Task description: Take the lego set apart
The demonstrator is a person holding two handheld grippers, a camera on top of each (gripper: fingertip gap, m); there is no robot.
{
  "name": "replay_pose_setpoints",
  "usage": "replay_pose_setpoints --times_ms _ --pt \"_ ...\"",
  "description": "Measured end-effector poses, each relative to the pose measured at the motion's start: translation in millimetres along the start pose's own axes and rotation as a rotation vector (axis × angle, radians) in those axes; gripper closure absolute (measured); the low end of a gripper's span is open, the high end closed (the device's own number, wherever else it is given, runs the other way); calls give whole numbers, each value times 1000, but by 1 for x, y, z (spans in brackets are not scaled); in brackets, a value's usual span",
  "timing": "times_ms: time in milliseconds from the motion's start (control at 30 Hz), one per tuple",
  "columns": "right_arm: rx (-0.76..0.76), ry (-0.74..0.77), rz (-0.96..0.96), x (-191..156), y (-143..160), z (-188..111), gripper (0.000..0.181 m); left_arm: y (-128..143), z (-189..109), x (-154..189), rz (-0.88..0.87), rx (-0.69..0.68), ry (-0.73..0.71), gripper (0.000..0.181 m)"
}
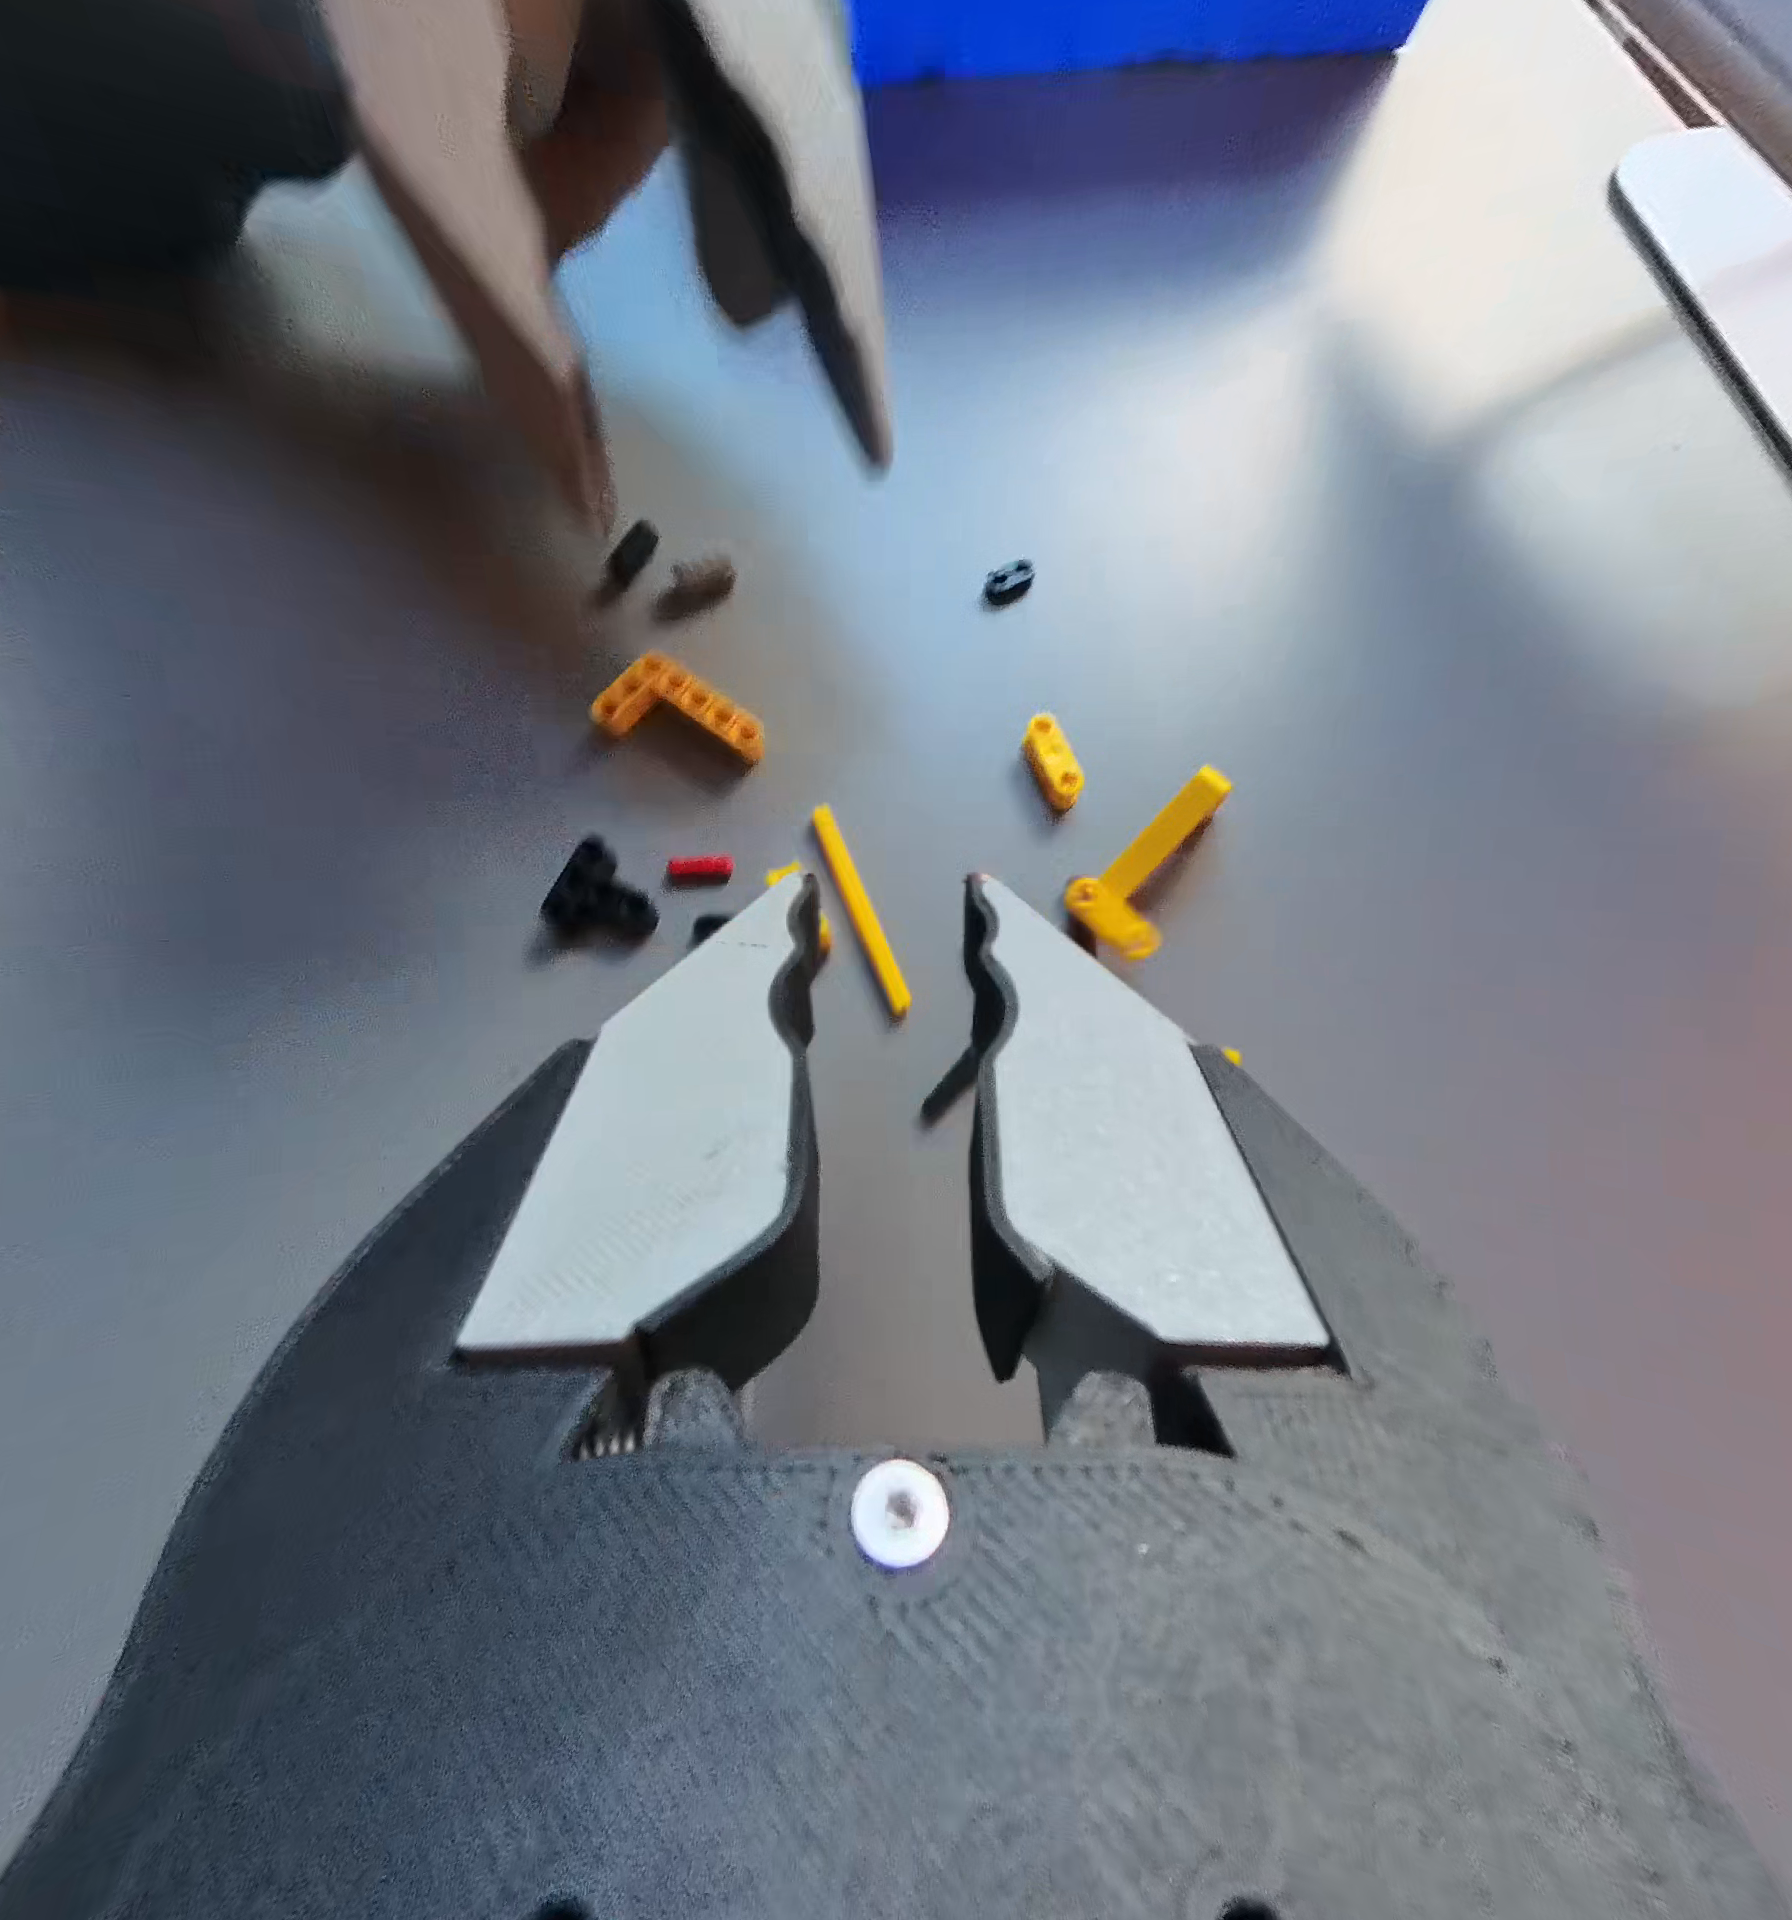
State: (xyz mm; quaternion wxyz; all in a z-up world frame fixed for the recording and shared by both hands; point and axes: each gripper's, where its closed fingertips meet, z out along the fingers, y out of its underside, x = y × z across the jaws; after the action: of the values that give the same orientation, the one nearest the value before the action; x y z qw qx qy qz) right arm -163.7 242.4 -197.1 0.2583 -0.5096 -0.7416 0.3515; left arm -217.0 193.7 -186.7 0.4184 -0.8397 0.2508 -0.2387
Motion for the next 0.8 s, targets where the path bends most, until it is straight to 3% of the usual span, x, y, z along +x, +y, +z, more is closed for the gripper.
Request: replay_pose_setpoints --times_ms 100,200,333,400,600,700,800 --pt "13 -20 -47 -10 11 -9 151 -9 -34 -9 3 65 -16 134" --pt "-17 -43 -42 -16 16 7 147 1 -45 -10 -38 33 31 134" --pt "-72 -88 -72 -18 21 31 146 2 -37 -3 -88 45 99 137" --pt "-70 -81 -23 -11 21 38 171 9 -30 -2 -99 17 101 138" --pt "-82 -70 13 -8 25 29 172 19 -22 -6 -86 -34 77 141" --pt "33 -10 57 -3 5 -4 172 17 -25 -9 -92 -21 65 143" --pt "165 254 90 32 -14 -90 172 16 -27 -16 -96 -7 37 145"
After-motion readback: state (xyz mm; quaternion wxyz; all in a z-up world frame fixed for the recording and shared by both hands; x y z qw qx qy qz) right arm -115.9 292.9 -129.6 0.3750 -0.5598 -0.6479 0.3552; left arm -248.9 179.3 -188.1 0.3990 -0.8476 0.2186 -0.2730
